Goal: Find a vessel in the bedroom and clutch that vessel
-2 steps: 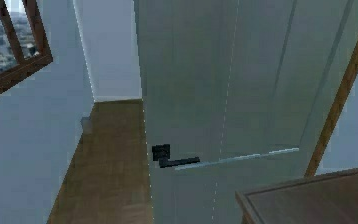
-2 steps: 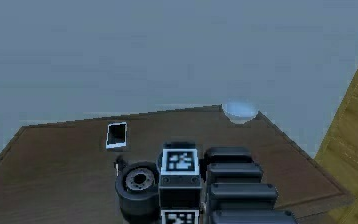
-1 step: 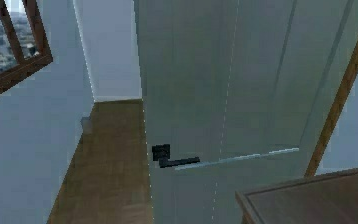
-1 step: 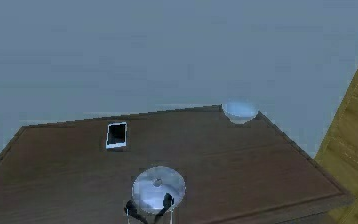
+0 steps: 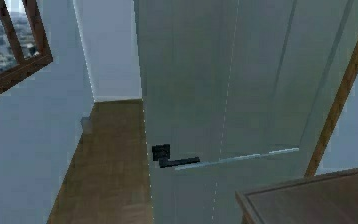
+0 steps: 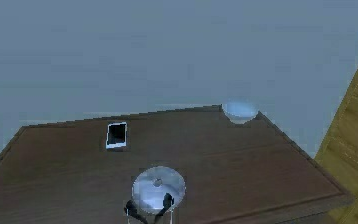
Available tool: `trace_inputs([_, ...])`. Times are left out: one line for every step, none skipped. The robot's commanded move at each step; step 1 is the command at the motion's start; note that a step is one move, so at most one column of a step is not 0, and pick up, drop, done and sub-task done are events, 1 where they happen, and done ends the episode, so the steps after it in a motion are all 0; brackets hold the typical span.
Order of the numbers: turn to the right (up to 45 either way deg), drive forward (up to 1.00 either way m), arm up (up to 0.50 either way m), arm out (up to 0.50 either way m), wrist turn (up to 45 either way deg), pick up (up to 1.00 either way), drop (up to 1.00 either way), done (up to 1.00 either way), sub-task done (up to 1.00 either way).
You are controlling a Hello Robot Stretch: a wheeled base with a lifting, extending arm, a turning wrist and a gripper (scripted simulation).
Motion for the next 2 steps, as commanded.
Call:
trace_inputs([0.0, 0.00, 0.10, 0.00, 0.0, 0.00, 0.00, 0.00, 0.00])
trace_inputs([0.0, 0.00, 0.00, 0.00, 0.0, 0.00, 0.00, 1.00, 0.00])
